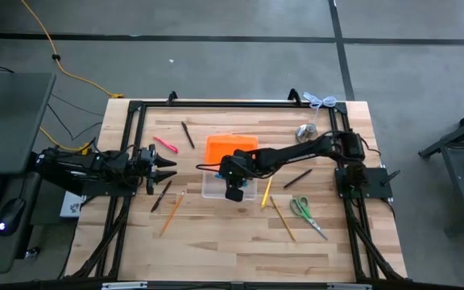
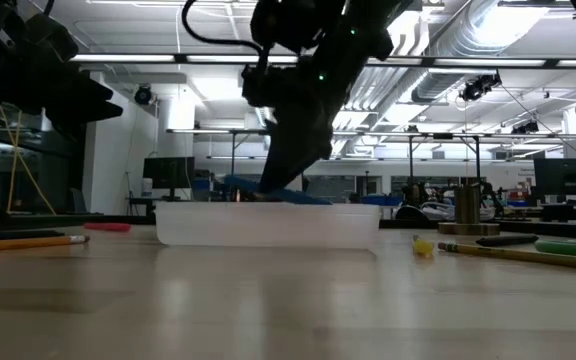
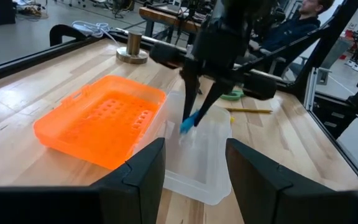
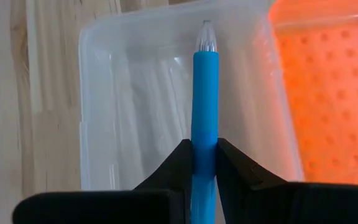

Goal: Pick & place school supplies into a supply box
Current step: Put the blue pen into the orange supply box

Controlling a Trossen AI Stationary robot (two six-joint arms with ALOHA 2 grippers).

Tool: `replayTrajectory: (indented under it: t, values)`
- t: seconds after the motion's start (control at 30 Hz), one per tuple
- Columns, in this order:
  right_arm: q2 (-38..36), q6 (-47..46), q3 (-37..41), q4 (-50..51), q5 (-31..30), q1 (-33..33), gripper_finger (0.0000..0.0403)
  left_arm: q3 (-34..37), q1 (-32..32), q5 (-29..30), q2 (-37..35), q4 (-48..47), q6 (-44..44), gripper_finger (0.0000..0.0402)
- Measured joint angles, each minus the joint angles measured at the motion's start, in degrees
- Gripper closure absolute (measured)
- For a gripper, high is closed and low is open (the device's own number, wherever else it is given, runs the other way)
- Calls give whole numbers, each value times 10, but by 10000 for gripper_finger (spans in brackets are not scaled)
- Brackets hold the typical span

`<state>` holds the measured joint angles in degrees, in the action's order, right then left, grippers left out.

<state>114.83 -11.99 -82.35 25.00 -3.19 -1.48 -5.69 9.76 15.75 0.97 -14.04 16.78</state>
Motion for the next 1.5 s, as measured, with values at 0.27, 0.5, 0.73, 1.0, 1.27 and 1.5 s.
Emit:
replayTrajectory:
  t: [0.27, 0.5, 0.73, 1.0, 1.27, 1.5]
  values:
    - [12, -1, 0, 0, 1, 0, 363, 0, 0, 0, 0, 0, 0, 202]
    - [13, -2, 0, 0, 2, 5, 363, 0, 0, 0, 0, 0, 0, 202]
    - [31, -10, 0, -4, 12, 7, 363, 0, 0, 0, 0, 0, 0, 202]
    - [35, -10, 0, -6, 15, 11, 363, -1, 0, 0, 0, -6, 0, 202]
    - [35, -10, 0, -8, 21, 15, 363, -1, 0, 0, 0, -10, 0, 202]
    - [35, -10, 0, -7, 23, 15, 363, -1, 0, 0, 0, -11, 0, 202]
